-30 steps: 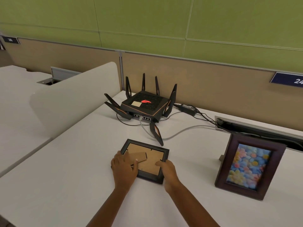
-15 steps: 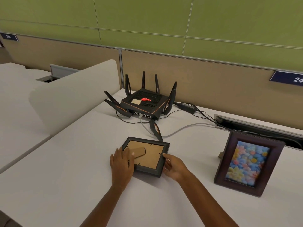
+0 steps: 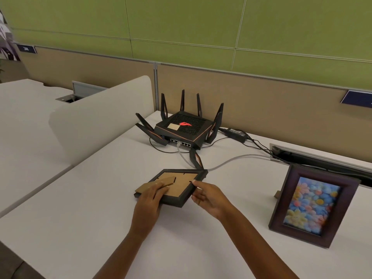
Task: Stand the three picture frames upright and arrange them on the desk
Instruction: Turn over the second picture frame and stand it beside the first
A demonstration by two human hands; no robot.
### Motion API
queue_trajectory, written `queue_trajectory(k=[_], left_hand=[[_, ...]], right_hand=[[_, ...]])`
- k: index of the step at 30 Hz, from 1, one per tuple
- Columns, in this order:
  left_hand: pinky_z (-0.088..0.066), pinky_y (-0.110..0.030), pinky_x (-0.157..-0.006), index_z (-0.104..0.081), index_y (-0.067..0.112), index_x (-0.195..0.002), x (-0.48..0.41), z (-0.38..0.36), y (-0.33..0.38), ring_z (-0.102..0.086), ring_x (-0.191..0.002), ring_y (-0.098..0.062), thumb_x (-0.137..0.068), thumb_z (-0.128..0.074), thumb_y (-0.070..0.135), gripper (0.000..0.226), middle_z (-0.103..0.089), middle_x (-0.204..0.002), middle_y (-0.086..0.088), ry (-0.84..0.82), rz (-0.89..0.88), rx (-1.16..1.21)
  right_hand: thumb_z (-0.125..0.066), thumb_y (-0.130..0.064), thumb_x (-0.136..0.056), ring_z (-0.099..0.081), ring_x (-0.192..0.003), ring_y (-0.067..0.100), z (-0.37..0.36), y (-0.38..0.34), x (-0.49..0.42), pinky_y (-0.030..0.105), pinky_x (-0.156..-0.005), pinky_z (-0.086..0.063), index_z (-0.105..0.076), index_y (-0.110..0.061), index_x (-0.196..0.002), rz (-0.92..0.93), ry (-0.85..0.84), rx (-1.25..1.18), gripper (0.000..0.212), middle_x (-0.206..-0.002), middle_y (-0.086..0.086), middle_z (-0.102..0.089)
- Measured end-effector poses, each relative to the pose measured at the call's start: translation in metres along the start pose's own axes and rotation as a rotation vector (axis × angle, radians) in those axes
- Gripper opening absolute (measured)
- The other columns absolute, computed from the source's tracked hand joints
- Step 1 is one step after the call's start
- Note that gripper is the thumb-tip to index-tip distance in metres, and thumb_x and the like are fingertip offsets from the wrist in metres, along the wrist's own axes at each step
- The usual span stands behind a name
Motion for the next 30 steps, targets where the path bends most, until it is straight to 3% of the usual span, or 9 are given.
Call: queue_trajectory(k=[6, 9, 13, 16, 18, 22, 24, 28, 30], left_hand=[[-0.051, -0.058, -0.084, -0.064, -0.004, -0.095, -0.018, 0.018, 0.004, -0.065, -0.09, -0.042, -0.066, -0.07, -0.011, 0.03, -0.069, -0.095, -0.024, 0.147, 0.109, 0.064], [-0.054, -0.05, -0.08, -0.063, -0.004, -0.094, -0.027, 0.025, 0.017, -0.064, -0.084, -0.039, -0.073, -0.067, -0.006, 0.022, -0.069, -0.086, -0.022, 0.174, 0.156, 0.143], [-0.051, -0.04, -0.068, -0.059, -0.001, -0.094, -0.039, 0.03, 0.038, -0.061, -0.079, -0.032, -0.083, -0.057, 0.0, 0.011, -0.066, -0.083, -0.016, 0.203, 0.232, 0.342], [-0.052, -0.048, -0.07, -0.054, 0.004, -0.095, -0.052, 0.026, 0.048, -0.059, -0.086, -0.034, -0.088, -0.05, 0.004, 0.008, -0.063, -0.09, -0.017, 0.165, 0.318, 0.583], [-0.055, -0.042, -0.072, -0.051, 0.01, -0.094, -0.059, 0.022, 0.054, -0.058, -0.09, -0.031, -0.089, -0.05, 0.009, 0.005, -0.062, -0.093, -0.015, 0.143, 0.371, 0.705], [-0.053, -0.009, -0.059, -0.05, 0.029, -0.085, -0.068, 0.013, 0.067, -0.06, -0.085, -0.01, -0.09, -0.047, 0.013, 0.017, -0.061, -0.089, 0.008, 0.072, 0.46, 0.991], [-0.055, -0.012, -0.061, -0.052, 0.03, -0.087, -0.072, 0.008, 0.07, -0.062, -0.086, -0.011, -0.091, -0.046, 0.016, 0.015, -0.062, -0.092, 0.007, 0.046, 0.52, 1.098], [-0.056, -0.036, -0.078, -0.051, 0.017, -0.11, -0.077, -0.006, 0.072, -0.063, -0.095, -0.024, -0.092, -0.044, 0.023, 0.02, -0.063, -0.107, -0.005, -0.076, 0.647, 1.185], [-0.056, -0.031, -0.073, -0.05, 0.018, -0.11, -0.079, -0.012, 0.075, -0.064, -0.089, -0.019, -0.093, -0.043, 0.024, 0.02, -0.063, -0.105, -0.004, -0.12, 0.632, 1.177]], right_hand=[[-0.046, -0.026, -0.093, -0.06, -0.089, 0.02, -0.001, -0.009, -0.002, 0.027, -0.077, -0.051, -0.052, -0.013, -0.109, 0.106, -0.036, 0.087, 0.022, -0.103, 0.009, -0.061], [-0.045, -0.026, -0.094, -0.06, -0.091, 0.02, 0.007, -0.014, -0.003, 0.026, -0.075, -0.051, -0.053, -0.01, -0.116, 0.177, 0.013, 0.156, 0.028, -0.107, 0.008, -0.06], [-0.047, -0.019, -0.093, -0.058, -0.095, 0.024, 0.025, -0.019, -0.004, 0.032, -0.084, -0.048, -0.045, -0.004, -0.126, 0.256, 0.095, 0.198, 0.036, -0.112, 0.013, -0.057], [-0.051, -0.019, -0.091, -0.054, -0.107, 0.027, 0.043, -0.025, -0.003, 0.038, -0.095, -0.043, -0.038, -0.005, -0.132, 0.332, 0.179, 0.234, 0.045, -0.127, 0.02, -0.052], [-0.055, -0.022, -0.089, -0.049, -0.118, 0.028, 0.053, -0.029, -0.004, 0.04, -0.101, -0.04, -0.038, -0.009, -0.133, 0.364, 0.202, 0.246, 0.049, -0.132, 0.017, -0.049], [-0.057, -0.026, -0.087, -0.052, -0.115, 0.022, 0.068, -0.038, -0.002, 0.03, -0.088, -0.039, -0.048, -0.012, -0.126, 0.434, 0.178, 0.266, 0.043, -0.121, 0.008, -0.057], [-0.056, -0.025, -0.087, -0.059, -0.105, 0.018, 0.073, -0.042, 0.001, 0.025, -0.082, -0.046, -0.057, -0.012, -0.114, 0.467, 0.139, 0.261, 0.029, -0.109, 0.003, -0.065], [-0.057, -0.022, -0.086, -0.071, -0.083, 0.009, 0.076, -0.044, 0.007, 0.018, -0.064, -0.058, -0.063, -0.019, -0.101, 0.484, 0.099, 0.214, 0.016, -0.092, -0.007, -0.072], [-0.058, -0.02, -0.085, -0.072, -0.079, 0.01, 0.08, -0.043, 0.01, 0.02, -0.062, -0.059, -0.064, -0.02, -0.096, 0.501, 0.136, 0.173, 0.013, -0.09, -0.006, -0.073]])
Point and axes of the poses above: each hand's wrist, its own x-axis away from the middle knuckle, its own z-axis out of the back of the hand, y = z × x, the point moved 4 cm from there along -x, towards the middle knuckle
